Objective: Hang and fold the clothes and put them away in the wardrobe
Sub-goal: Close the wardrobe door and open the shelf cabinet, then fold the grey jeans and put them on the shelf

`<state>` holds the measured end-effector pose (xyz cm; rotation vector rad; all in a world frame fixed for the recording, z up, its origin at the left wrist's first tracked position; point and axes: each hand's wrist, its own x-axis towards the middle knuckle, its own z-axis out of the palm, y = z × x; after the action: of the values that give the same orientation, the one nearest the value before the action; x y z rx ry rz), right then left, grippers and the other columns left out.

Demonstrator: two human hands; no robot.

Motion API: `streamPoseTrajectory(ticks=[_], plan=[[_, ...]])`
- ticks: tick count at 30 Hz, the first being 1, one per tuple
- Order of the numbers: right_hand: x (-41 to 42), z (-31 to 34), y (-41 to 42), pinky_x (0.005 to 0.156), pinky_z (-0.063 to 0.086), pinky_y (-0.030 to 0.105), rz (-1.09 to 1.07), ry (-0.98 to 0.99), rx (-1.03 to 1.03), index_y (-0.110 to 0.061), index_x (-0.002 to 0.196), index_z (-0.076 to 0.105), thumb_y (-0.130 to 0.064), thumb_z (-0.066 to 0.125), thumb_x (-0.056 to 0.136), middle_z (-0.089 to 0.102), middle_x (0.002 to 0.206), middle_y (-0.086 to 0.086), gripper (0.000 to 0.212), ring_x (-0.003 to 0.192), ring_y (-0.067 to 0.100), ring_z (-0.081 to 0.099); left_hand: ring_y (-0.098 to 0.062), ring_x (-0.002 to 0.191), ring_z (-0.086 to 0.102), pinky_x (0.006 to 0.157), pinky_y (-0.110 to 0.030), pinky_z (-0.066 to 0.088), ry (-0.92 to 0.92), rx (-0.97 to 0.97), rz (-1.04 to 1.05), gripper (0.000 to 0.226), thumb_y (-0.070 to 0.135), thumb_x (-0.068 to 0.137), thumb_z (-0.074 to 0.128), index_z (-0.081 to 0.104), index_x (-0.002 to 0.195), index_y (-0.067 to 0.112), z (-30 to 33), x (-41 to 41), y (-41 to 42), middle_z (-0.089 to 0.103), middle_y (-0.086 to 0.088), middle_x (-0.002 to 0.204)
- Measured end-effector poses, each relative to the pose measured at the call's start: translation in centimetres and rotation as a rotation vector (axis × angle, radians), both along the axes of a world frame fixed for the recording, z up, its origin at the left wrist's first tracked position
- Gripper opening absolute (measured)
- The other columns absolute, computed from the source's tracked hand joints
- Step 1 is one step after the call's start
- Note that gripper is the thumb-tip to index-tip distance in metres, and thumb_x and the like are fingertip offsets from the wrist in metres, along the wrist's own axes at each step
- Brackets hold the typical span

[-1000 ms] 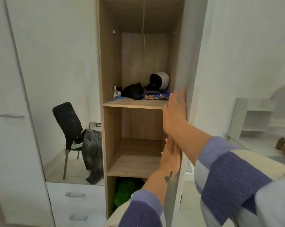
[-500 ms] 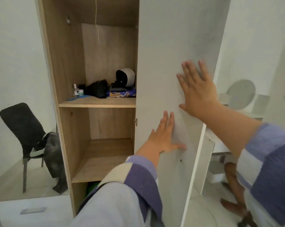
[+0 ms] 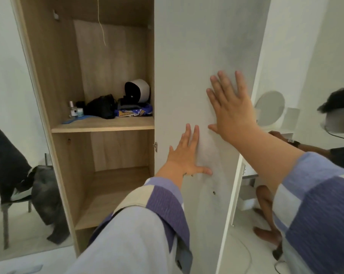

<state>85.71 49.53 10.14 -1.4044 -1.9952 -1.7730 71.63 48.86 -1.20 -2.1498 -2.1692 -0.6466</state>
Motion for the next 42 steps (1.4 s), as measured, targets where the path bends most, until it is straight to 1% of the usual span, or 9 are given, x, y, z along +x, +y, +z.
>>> streamPoseTrajectory(ticks=[6,10,14,21,25,31,34,37,42], plan=[[-0.3,0.0,-0.6,0.112,-0.011,0.059,0.019,0.013,-0.018,-0.010,0.149,-0.012,-0.071,0.019,0.087,-0.018,0.157,0.017,0.092,0.144,0.036,-0.018,-0.017,0.147,-0.013,0.113,-0.062,0.010,0.045,-0.037,-0.022,0.125,0.067,0.070,0.065,-0.034,0.139,0.036,1.0,-0.8,-1.3,-0.037,0.009,0.150],[-0.9,-1.2,-1.2,0.110,-0.015,0.061,0.072,0.095,-0.071,-0.010,0.150,-0.006,-0.059,0.026,0.092,-0.015,0.157,0.019,0.083,0.144,0.037,-0.017,-0.020,0.147,-0.013,0.113,-0.062,0.008,0.112,-0.020,-0.002,0.118,0.061,0.076,0.064,-0.030,0.142,0.036,2.1,-2.4,-3.6,-0.030,0.009,0.154],[-3.2,-2.8,-2.6,0.108,-0.015,0.063,0.230,0.228,-0.228,-0.015,0.152,0.005,-0.049,0.038,0.091,-0.010,0.157,0.021,0.077,0.145,0.036,-0.015,-0.019,0.146,-0.014,0.112,-0.063,0.003,0.175,-0.019,0.135,0.118,0.060,0.076,0.063,-0.031,0.141,0.034,2.2,-5.4,-6.7,-0.029,0.006,0.155],[-11.1,-6.2,-6.7,0.111,-0.013,0.060,0.550,0.213,-0.446,-0.021,0.152,0.009,-0.047,0.041,0.091,-0.009,0.158,0.019,0.073,0.145,0.034,-0.017,-0.021,0.146,-0.015,0.112,-0.064,0.002,0.239,-0.014,0.457,0.115,0.063,0.077,0.061,-0.026,0.145,0.030,1.4,-10.9,-15.6,-0.024,0.004,0.157],[-15.8,-8.5,-10.2,0.112,-0.011,0.062,0.720,0.159,-0.522,-0.023,0.151,0.010,-0.047,0.039,0.092,-0.010,0.158,0.019,0.070,0.144,0.035,-0.018,-0.021,0.146,-0.015,0.112,-0.063,0.001,0.253,-0.067,0.686,0.113,0.065,0.078,0.057,-0.028,0.144,0.030,-0.4,-13.4,-22.7,-0.025,0.004,0.156],[-22.0,-11.9,-18.8,0.112,-0.010,0.060,1.015,0.013,-0.643,-0.024,0.152,0.006,-0.053,0.037,0.093,-0.009,0.159,0.017,0.072,0.145,0.034,-0.016,-0.022,0.147,-0.013,0.112,-0.063,0.003,0.186,-0.123,0.997,0.112,0.067,0.078,0.055,-0.027,0.144,0.029,-4.4,-15.4,-35.8,-0.023,0.003,0.157],[-25.1,-14.3,-24.5,0.112,-0.009,0.061,1.140,-0.056,-0.683,-0.025,0.152,0.008,-0.050,0.038,0.092,-0.007,0.159,0.017,0.070,0.146,0.034,-0.015,-0.022,0.146,-0.014,0.112,-0.063,0.001,0.130,-0.175,1.151,0.112,0.066,0.078,0.056,-0.027,0.144,0.029,-7.0,-15.1,-42.8,-0.024,0.003,0.157],[-27.4,-16.7,-30.6,0.112,-0.010,0.060,1.252,-0.146,-0.728,-0.024,0.152,0.007,-0.045,0.038,0.093,-0.008,0.158,0.018,0.070,0.145,0.034,-0.015,-0.021,0.147,-0.013,0.113,-0.063,0.004,0.053,-0.246,1.297,0.112,0.066,0.079,0.055,-0.028,0.144,0.028,-9.8,-14.1,-49.7,-0.024,0.003,0.157],[-30.3,-20.7,-40.9,0.113,-0.009,0.059,1.391,-0.308,-0.805,-0.023,0.152,0.004,-0.051,0.035,0.093,-0.009,0.158,0.018,0.072,0.145,0.033,-0.015,-0.021,0.146,-0.014,0.113,-0.063,0.001,-0.101,-0.311,1.509,0.111,0.065,0.079,0.055,-0.027,0.144,0.029,-14.5,-12.5,-61.0,-0.023,0.002,0.157]])
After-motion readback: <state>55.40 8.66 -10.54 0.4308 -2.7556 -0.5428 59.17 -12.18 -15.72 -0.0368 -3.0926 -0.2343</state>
